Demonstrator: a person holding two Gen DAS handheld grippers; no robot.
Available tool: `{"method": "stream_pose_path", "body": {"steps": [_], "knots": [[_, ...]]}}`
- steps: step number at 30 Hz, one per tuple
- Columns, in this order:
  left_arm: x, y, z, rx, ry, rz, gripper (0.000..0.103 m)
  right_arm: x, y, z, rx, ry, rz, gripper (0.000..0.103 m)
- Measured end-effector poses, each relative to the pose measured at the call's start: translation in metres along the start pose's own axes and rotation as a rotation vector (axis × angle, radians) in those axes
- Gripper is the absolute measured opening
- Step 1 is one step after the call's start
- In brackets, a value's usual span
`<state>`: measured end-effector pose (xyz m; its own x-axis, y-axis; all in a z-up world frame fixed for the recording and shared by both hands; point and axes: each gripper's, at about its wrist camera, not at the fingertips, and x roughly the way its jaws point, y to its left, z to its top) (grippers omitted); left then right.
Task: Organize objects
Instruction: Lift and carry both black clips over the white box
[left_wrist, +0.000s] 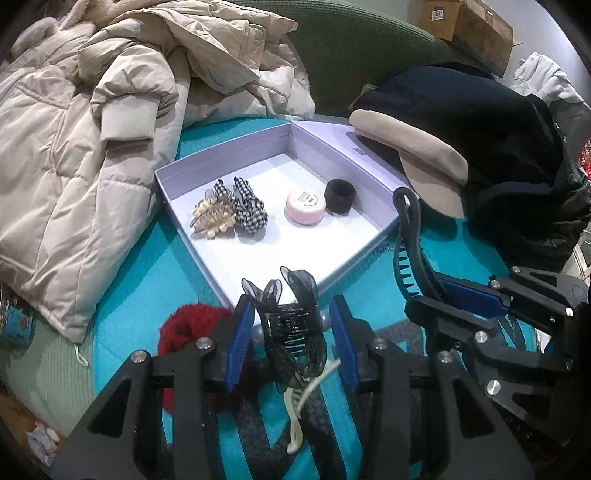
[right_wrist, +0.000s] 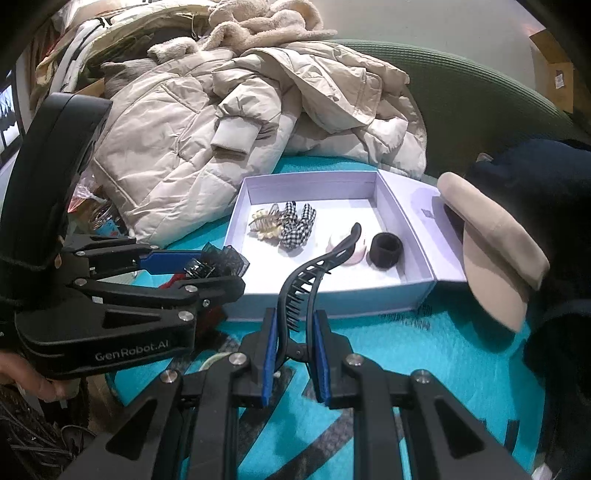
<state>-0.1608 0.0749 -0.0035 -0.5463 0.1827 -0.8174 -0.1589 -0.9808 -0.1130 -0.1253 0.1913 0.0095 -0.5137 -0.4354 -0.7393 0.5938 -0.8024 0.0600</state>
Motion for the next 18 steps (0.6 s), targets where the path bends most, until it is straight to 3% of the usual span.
{"method": "stream_pose_path", "body": {"steps": [18], "knots": [[0.054, 0.03, 0.071, 0.001, -0.017, 0.029, 0.04, 0.058, -0.031, 0.062, -0.018, -0.026, 0.036, 0.018]]}}
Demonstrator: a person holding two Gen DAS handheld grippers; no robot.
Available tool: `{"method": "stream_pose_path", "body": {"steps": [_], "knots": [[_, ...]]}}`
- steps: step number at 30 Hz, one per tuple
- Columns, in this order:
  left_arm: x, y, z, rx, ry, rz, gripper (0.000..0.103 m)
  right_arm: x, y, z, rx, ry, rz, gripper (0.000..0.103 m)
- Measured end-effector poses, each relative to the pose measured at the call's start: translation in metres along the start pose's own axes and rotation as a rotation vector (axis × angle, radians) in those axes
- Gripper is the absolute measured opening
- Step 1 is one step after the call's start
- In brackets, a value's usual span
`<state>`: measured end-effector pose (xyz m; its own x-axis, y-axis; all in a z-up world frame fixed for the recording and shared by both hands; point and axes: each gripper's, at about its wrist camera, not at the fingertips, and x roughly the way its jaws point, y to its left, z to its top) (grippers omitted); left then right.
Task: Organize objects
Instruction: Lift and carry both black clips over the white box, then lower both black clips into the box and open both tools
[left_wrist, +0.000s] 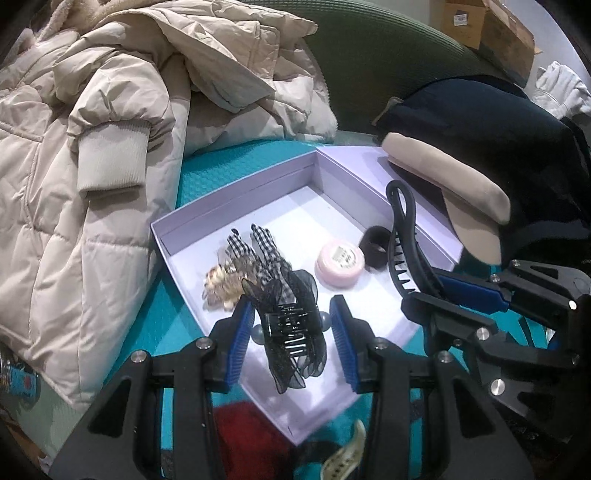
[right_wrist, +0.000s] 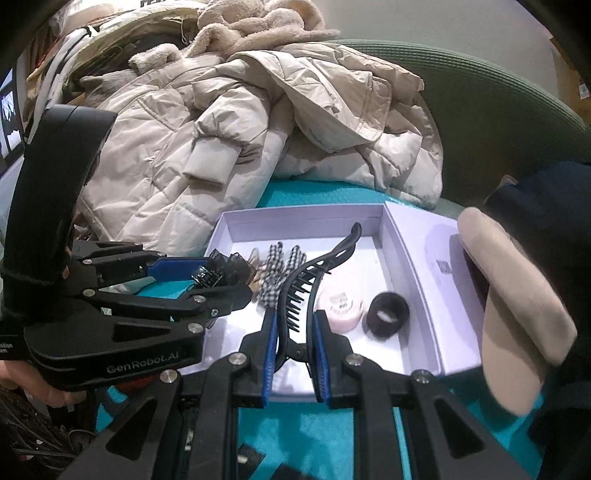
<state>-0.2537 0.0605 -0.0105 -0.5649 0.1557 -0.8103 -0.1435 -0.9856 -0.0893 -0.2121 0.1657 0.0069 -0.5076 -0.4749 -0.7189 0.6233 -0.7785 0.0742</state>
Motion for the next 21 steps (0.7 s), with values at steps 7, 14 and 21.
{"method": "stream_pose_path", "body": {"steps": [7, 14, 21], "knots": [[0.023, 0.009, 0.023, -0.002, 0.011, 0.004, 0.04, 0.021, -0.011, 0.017, -0.01, 0.006, 0.017, 0.018], [0.047, 0.015, 0.044, 0.007, 0.027, 0.008, 0.04, 0.044, -0.027, 0.026, 0.002, 0.012, 0.018, 0.018], [0.07, 0.023, 0.051, 0.006, 0.044, 0.036, 0.04, 0.066, -0.037, 0.02, 0.013, 0.038, 0.003, 0.018]]}}
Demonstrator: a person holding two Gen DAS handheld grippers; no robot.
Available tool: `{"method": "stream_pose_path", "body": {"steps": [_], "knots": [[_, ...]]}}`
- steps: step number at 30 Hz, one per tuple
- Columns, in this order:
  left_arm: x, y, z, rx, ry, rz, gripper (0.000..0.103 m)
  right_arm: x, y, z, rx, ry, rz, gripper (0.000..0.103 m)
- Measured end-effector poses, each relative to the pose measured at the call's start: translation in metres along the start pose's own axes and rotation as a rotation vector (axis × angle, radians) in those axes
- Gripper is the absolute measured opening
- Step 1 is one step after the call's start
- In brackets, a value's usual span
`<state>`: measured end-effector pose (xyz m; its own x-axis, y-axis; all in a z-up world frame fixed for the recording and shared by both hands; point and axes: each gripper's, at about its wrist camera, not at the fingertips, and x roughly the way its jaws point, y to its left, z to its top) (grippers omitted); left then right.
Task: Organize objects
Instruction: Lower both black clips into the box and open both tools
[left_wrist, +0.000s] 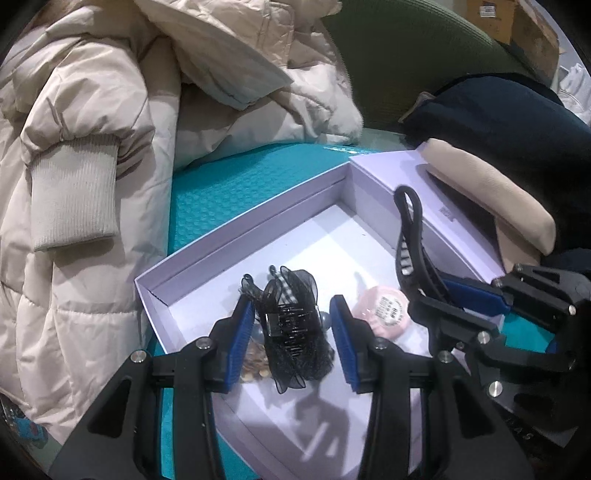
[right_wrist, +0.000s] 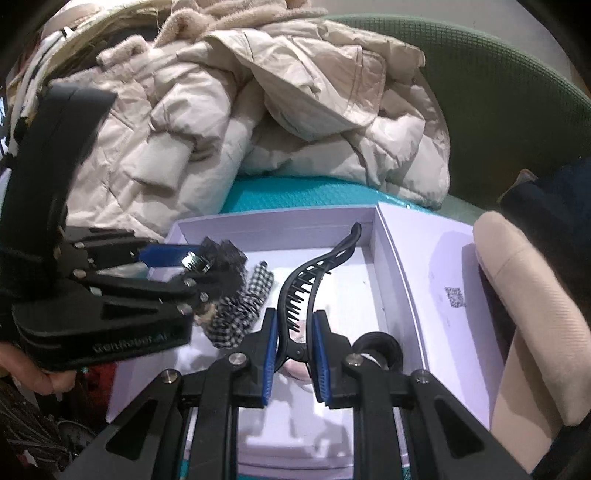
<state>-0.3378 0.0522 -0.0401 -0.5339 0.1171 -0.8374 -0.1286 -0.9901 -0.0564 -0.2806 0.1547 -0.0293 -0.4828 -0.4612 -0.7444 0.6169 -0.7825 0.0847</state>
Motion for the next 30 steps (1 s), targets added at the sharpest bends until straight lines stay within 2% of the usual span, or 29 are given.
{"method": "stream_pose_path", "body": {"steps": [9, 20, 23, 28, 30], "knots": [[0.025, 0.004, -0.002, -0.02, 0.044, 0.002, 0.04, 0.014, -0.007, -0.008, 0.0, 0.038, -0.032, 0.018], [0.028, 0.0, 0.0, -0.004, 0.05, 0.023, 0.041, 0.02, -0.01, -0.009, 0.0, 0.054, -0.06, 0.018], [0.027, 0.001, 0.0, -0.01, 0.058, 0.007, 0.041, 0.018, -0.011, -0.009, 0.002, 0.056, -0.065, 0.019], [0.021, 0.0, -0.001, -0.01, 0.058, -0.001, 0.041, 0.015, -0.012, -0.008, 0.004, 0.071, -0.086, 0.029], [0.017, -0.002, -0.001, -0.006, 0.054, 0.003, 0.041, 0.012, -0.012, -0.008, 0.015, 0.072, -0.089, 0.042]]}}
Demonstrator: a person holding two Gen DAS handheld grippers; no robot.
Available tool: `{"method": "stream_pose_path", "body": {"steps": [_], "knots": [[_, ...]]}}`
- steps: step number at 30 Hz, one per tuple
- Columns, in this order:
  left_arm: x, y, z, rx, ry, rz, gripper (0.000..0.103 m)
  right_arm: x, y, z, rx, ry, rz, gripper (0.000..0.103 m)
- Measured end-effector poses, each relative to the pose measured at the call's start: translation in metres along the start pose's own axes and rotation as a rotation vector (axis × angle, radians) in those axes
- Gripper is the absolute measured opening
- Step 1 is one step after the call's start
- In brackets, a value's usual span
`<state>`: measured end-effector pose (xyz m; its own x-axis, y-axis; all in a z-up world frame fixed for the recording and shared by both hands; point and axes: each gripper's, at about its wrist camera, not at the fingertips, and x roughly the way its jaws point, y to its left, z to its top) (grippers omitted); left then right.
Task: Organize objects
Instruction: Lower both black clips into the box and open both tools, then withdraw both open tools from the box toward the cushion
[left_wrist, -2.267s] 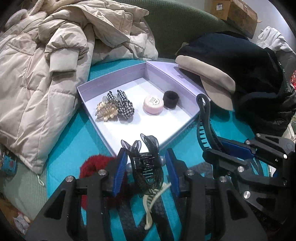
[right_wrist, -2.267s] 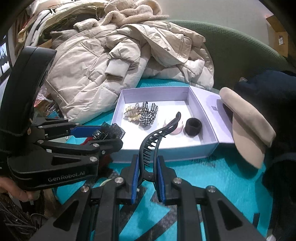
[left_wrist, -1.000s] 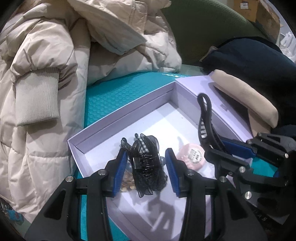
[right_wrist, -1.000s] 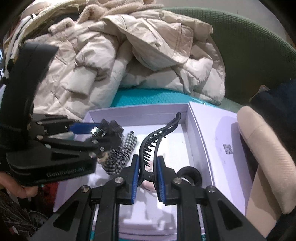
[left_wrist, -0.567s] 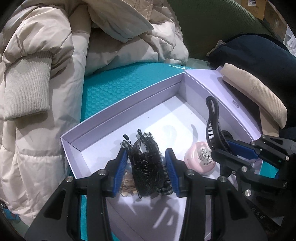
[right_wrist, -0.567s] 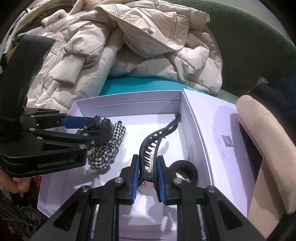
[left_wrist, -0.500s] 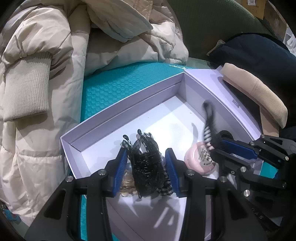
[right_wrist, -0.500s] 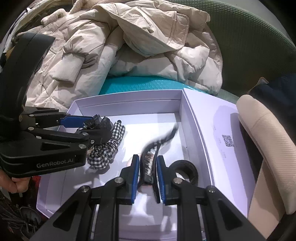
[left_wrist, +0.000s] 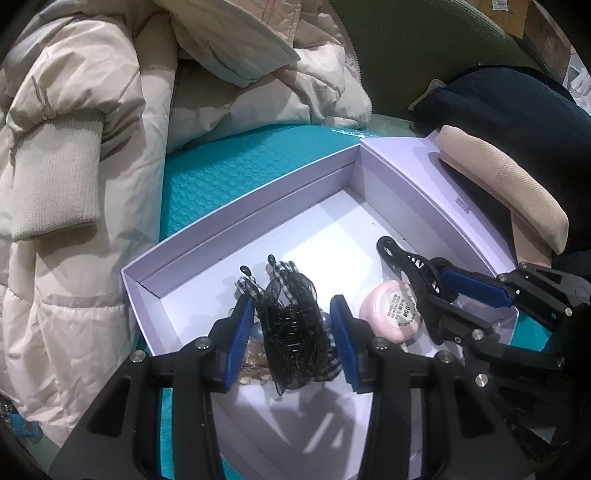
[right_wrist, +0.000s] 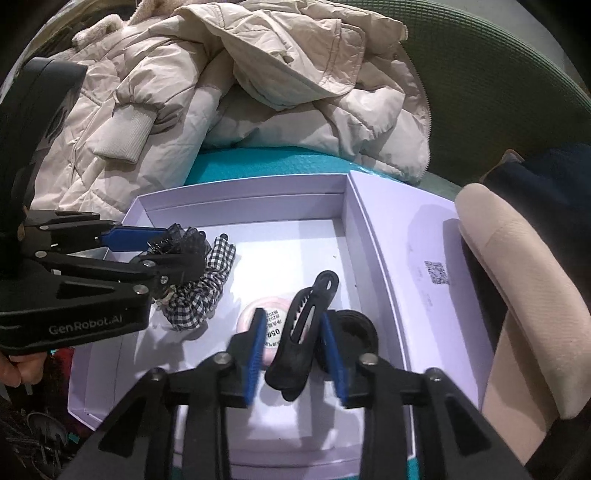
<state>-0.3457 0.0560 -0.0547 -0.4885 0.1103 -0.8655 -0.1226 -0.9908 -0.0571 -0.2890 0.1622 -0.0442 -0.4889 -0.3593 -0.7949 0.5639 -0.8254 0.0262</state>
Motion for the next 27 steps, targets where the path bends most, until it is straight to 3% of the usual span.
{"method": "stream_pose_path", "body": {"steps": [16, 27], "knots": [[-0.053, -0.006, 0.004, -0.005, -0.038, -0.001, 0.041, -0.052, 0.011, 0.011, -0.022, -0.06, -0.036, 0.043], [-0.121, -0.008, 0.0, 0.001, -0.105, -0.008, 0.042, -0.109, 0.03, 0.018, -0.048, -0.119, -0.066, 0.043]]}}
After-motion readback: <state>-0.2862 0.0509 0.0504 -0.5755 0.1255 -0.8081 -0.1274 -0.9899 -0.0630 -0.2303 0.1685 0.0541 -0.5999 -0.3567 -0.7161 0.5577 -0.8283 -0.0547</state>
